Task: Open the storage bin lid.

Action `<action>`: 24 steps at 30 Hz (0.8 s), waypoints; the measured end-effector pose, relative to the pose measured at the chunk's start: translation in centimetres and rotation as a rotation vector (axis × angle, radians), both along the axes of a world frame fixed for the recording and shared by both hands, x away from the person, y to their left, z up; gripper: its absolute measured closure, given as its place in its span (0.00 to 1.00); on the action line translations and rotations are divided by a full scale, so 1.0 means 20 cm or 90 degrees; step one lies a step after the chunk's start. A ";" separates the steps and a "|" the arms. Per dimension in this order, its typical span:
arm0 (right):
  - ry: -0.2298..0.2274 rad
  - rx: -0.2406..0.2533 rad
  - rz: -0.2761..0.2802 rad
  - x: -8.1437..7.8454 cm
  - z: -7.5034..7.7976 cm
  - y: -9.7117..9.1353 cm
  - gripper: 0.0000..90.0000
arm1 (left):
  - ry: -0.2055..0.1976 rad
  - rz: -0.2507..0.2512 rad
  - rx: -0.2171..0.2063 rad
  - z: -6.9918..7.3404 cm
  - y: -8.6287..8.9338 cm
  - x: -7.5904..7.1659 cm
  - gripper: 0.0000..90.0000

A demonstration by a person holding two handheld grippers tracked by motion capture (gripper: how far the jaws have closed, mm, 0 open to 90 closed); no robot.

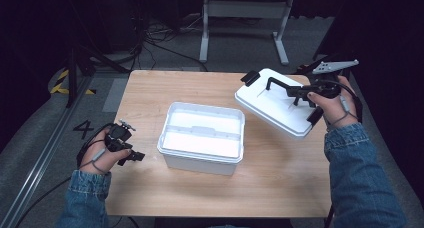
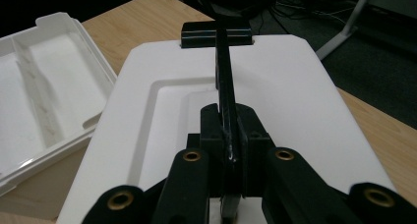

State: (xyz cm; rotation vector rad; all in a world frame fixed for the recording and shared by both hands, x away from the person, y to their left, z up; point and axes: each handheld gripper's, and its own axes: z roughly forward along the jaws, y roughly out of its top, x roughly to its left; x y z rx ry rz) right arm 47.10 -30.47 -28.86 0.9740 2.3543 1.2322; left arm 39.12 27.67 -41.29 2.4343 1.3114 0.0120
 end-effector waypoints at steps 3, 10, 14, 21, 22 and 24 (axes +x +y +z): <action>0.010 0.000 -0.013 0.01 -0.04 -0.02 0.94 | -0.003 -0.002 0.002 0.00 0.00 0.00 0.38; 0.034 -0.010 -0.042 0.03 -0.18 -0.05 0.94 | 0.002 0.001 -0.001 0.00 0.00 0.00 0.38; 0.044 -0.009 -0.052 0.04 -0.26 -0.07 0.94 | 0.004 -0.004 0.002 -0.01 -0.01 0.00 0.38; 0.059 -0.010 -0.065 0.05 -0.37 -0.09 0.94 | 0.006 -0.003 0.003 -0.01 -0.01 0.00 0.38; 0.061 -0.010 -0.067 0.05 -0.39 -0.09 0.94 | 0.007 -0.003 0.003 -0.01 -0.01 0.00 0.38; 0.063 -0.011 -0.069 0.05 -0.40 -0.09 0.94 | 0.007 -0.004 0.004 -0.01 -0.01 0.00 0.38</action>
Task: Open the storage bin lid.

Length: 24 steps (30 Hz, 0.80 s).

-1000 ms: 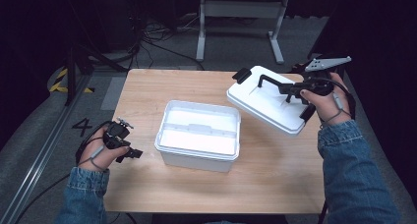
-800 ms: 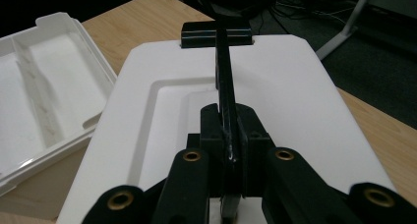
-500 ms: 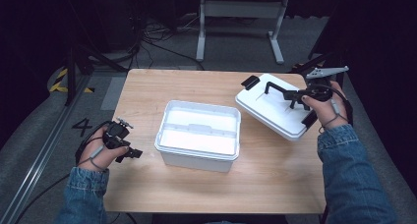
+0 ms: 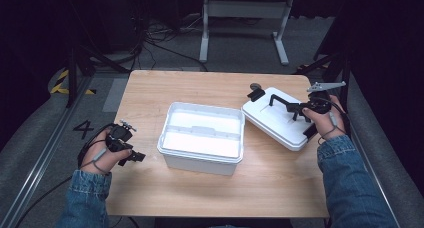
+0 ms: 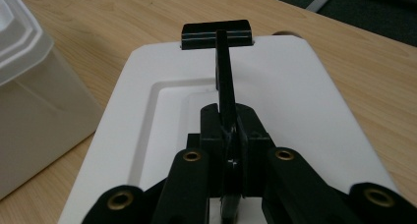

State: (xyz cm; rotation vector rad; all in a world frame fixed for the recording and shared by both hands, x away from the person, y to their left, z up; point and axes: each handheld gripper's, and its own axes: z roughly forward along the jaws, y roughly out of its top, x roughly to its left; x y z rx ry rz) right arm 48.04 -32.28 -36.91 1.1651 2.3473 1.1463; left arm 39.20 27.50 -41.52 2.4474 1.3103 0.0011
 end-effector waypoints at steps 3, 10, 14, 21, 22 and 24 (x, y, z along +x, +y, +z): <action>0.006 0.004 -0.005 0.00 -0.04 -0.01 0.94 | 0.000 -0.004 0.003 0.00 0.00 0.00 0.38; 0.008 0.012 -0.017 0.00 -0.11 -0.03 0.94 | 0.001 -0.003 0.003 0.00 0.00 0.00 0.38; 0.010 0.011 -0.023 -0.01 -0.14 -0.03 0.94 | 0.005 -0.001 0.001 -0.01 0.00 0.00 0.38; 0.010 0.015 -0.028 -0.01 -0.18 -0.04 0.94 | 0.004 -0.001 0.000 -0.01 0.00 0.00 0.38; 0.011 0.015 -0.027 -0.01 -0.19 -0.04 0.94 | 0.004 -0.001 -0.001 -0.01 0.00 0.00 0.38; 0.013 0.016 -0.028 -0.02 -0.20 -0.04 0.94 | 0.005 -0.001 0.000 -0.01 -0.01 0.00 0.38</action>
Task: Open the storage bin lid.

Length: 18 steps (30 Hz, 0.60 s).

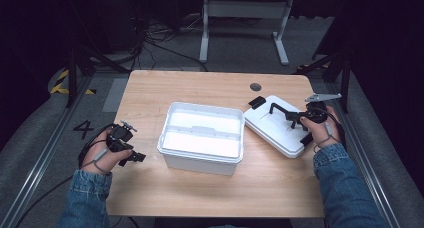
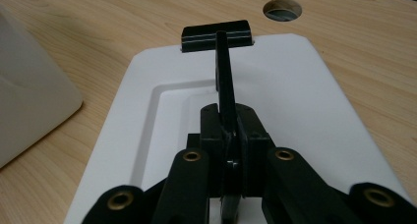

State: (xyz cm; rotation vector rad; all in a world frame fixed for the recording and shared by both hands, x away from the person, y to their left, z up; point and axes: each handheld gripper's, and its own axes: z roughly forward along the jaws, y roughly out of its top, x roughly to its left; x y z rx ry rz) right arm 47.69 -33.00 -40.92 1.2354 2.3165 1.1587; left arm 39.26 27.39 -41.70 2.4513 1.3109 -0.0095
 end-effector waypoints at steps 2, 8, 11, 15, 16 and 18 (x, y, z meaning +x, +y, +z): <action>0.001 0.001 -0.001 0.00 -0.01 0.00 0.94 | -0.003 -0.001 0.004 0.00 0.00 0.00 0.38; 0.005 0.008 -0.006 0.00 -0.04 -0.01 0.94 | -0.004 -0.001 0.004 0.00 0.00 0.00 0.38; 0.009 0.011 -0.007 -0.01 -0.05 -0.01 0.94 | -0.002 -0.004 0.005 0.00 0.00 0.00 0.38; 0.024 0.018 -0.011 -0.01 -0.08 -0.03 0.93 | -0.001 -0.002 0.003 0.00 0.00 0.00 0.38; 0.024 0.018 -0.011 -0.01 -0.08 -0.03 0.93 | -0.001 -0.002 0.003 0.00 0.00 0.00 0.38; 0.029 0.019 -0.011 -0.01 -0.09 -0.03 0.93 | 0.000 -0.002 0.003 0.00 0.00 0.00 0.38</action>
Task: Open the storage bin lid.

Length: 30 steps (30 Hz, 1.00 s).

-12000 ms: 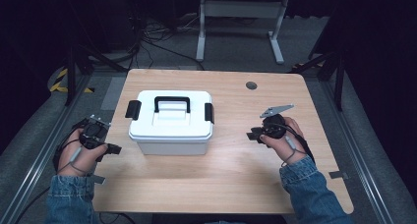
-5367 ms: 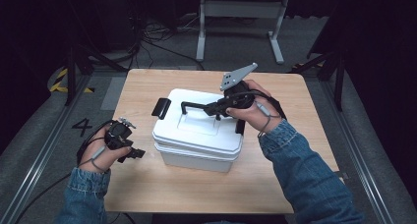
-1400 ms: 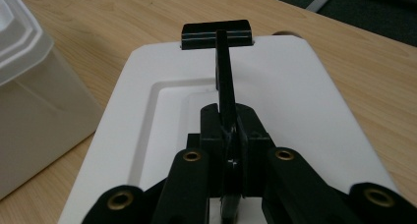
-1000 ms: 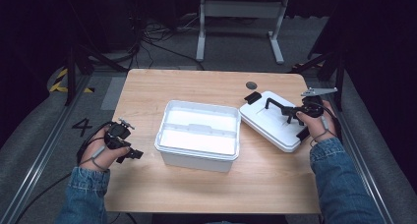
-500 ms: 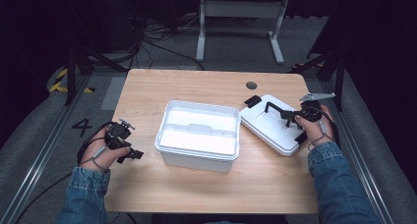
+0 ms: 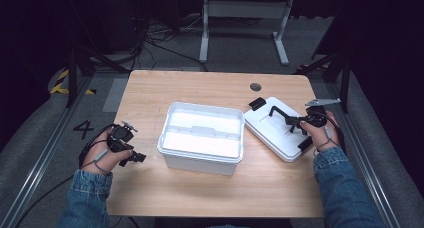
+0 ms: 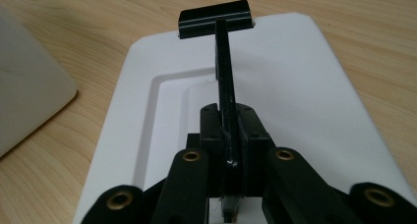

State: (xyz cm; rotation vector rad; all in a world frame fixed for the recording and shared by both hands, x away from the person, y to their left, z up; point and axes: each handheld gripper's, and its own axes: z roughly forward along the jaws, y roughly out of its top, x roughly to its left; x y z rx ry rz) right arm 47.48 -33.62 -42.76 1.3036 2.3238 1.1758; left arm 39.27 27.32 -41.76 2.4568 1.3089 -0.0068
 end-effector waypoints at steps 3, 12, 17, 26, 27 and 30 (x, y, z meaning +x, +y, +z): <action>0.007 0.000 -0.001 0.00 -0.02 0.00 0.93 | -0.002 0.000 0.002 0.00 0.00 0.00 0.38; 0.023 0.001 -0.004 0.00 -0.05 -0.01 0.93 | 0.000 0.002 -0.001 0.00 0.00 0.00 0.38; 0.024 0.004 -0.010 0.00 -0.06 -0.02 0.92 | -0.001 0.000 0.003 0.00 0.00 0.00 0.38; -0.016 -0.003 -0.045 -0.01 -0.03 -0.05 0.72 | 0.005 -0.001 0.001 0.00 0.00 0.00 0.38; -0.024 -0.007 -0.048 -0.01 -0.02 -0.05 0.70 | 0.003 -0.003 0.004 0.00 0.00 0.00 0.38; -0.035 -0.006 -0.051 -0.03 0.00 -0.05 0.68 | 0.004 -0.002 0.001 0.00 -0.01 0.01 0.38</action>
